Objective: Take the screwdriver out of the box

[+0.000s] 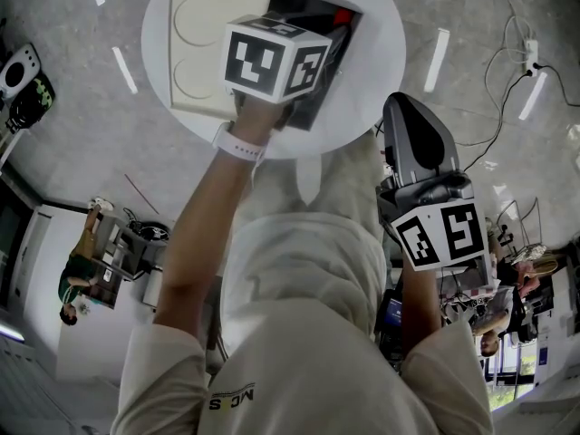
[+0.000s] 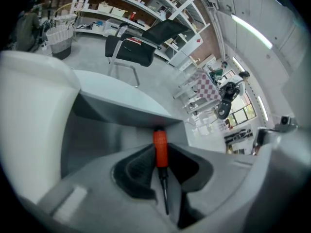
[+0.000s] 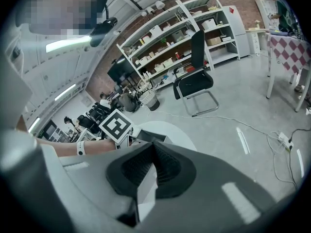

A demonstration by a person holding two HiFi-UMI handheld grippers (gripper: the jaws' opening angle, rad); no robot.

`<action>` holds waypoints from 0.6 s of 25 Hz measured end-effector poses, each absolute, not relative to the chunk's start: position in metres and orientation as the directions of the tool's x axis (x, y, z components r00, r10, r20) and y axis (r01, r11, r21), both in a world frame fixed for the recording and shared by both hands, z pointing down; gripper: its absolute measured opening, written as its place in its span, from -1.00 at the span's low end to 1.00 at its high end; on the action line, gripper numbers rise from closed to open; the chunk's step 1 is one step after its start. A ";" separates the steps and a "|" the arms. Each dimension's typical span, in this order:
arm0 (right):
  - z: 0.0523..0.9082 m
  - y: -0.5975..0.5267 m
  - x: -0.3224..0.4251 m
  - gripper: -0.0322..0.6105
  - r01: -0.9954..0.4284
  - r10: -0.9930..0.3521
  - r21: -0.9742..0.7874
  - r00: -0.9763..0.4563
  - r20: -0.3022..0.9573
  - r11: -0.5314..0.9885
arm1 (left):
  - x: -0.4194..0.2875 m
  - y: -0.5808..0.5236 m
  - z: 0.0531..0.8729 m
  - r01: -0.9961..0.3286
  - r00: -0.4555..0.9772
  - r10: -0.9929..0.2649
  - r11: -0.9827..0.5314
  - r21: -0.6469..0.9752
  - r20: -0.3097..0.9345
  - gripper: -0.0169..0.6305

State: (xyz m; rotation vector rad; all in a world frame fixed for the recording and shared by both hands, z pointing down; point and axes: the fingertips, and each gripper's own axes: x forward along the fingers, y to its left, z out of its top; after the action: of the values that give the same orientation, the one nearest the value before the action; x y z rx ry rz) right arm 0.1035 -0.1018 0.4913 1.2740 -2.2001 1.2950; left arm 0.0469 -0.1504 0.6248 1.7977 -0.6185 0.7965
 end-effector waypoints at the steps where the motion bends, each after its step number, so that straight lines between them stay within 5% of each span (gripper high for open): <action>1: 0.491 -0.102 0.104 -0.91 -0.804 -0.546 -0.558 -0.568 0.616 0.207 | 0.047 -0.151 0.625 -0.730 0.643 -0.048 -0.340 0.593 0.764 -0.72; 15: 0.477 -0.089 0.098 -0.91 -0.803 -0.560 -0.549 -0.572 0.599 0.233 | 0.031 -0.142 0.597 -0.770 0.613 -0.162 -0.340 0.540 0.773 -0.73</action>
State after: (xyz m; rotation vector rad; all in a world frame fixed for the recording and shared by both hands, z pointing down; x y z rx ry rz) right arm 0.0977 -0.0889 0.4765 1.2739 -2.2324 1.2570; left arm 0.0310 -0.1417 0.5972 1.8407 -0.7503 0.7633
